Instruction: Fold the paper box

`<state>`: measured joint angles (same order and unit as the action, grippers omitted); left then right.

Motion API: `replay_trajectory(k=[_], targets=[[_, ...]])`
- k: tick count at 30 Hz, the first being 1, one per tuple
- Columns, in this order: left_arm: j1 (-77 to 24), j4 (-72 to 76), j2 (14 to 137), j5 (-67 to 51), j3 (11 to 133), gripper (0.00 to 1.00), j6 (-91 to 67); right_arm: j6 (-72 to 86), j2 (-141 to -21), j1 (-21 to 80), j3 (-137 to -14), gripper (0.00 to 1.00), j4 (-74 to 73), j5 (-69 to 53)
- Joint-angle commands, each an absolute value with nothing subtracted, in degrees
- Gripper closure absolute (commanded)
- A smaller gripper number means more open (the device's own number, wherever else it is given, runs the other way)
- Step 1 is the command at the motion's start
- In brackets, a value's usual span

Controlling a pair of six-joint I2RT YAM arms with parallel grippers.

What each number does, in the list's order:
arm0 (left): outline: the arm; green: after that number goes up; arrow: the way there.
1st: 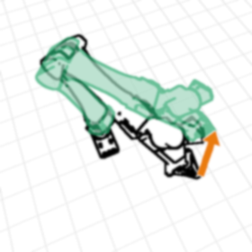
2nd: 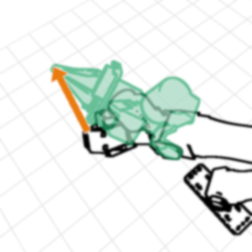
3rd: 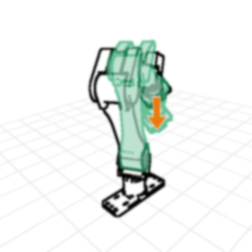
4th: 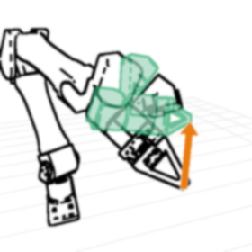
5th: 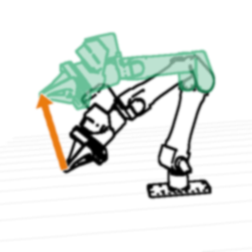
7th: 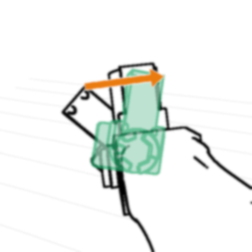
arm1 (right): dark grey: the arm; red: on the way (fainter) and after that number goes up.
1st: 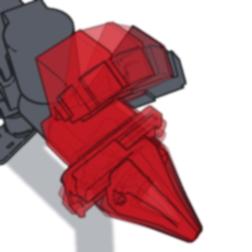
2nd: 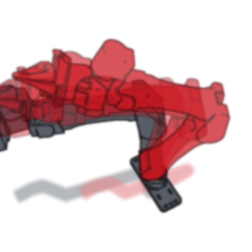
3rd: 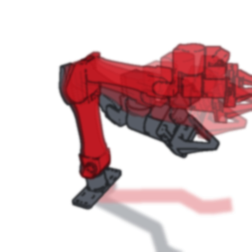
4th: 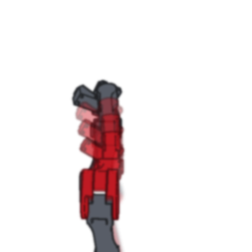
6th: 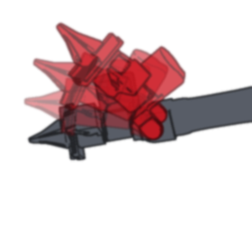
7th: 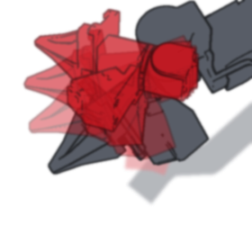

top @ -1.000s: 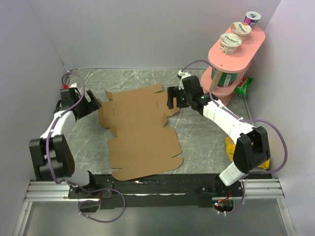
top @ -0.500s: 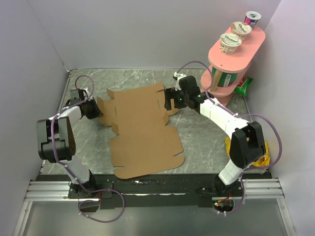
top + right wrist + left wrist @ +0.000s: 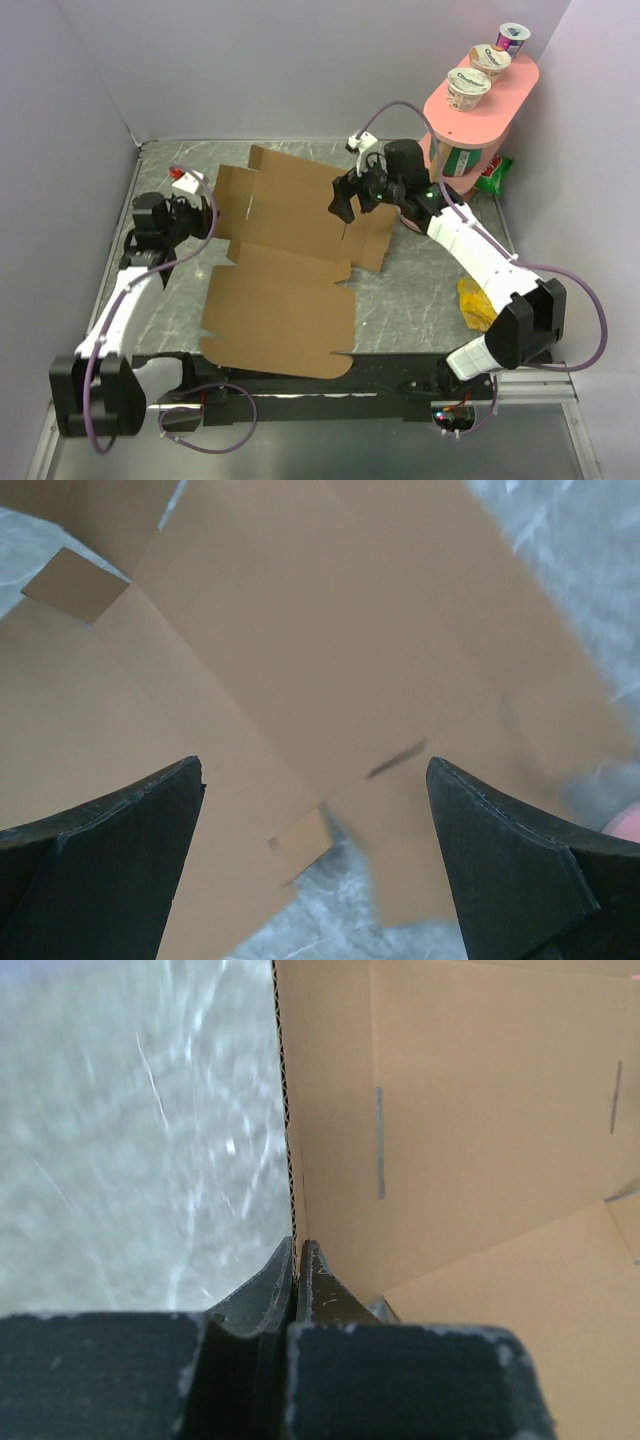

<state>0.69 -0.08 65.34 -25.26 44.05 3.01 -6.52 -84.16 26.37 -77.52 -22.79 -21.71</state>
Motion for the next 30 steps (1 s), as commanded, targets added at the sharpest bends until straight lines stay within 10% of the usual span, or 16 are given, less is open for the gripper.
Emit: replay_trajectory(k=[1,10,30], targets=[[0.4,1.9,58.4,-33.3,42.5,0.99,14.2,-16.1,-80.0,26.3,-85.8,0.00,-24.4,-28.3],[-2.2,2.5,50.6,-35.2,40.5,0.99,15.3,-27.1,-89.6,23.8,-104.7,0.00,-40.2,-34.9],[-6.0,3.9,45.4,-33.7,38.6,0.99,14.9,-31.4,-101.7,20.2,-105.7,0.01,-36.1,-42.0]])
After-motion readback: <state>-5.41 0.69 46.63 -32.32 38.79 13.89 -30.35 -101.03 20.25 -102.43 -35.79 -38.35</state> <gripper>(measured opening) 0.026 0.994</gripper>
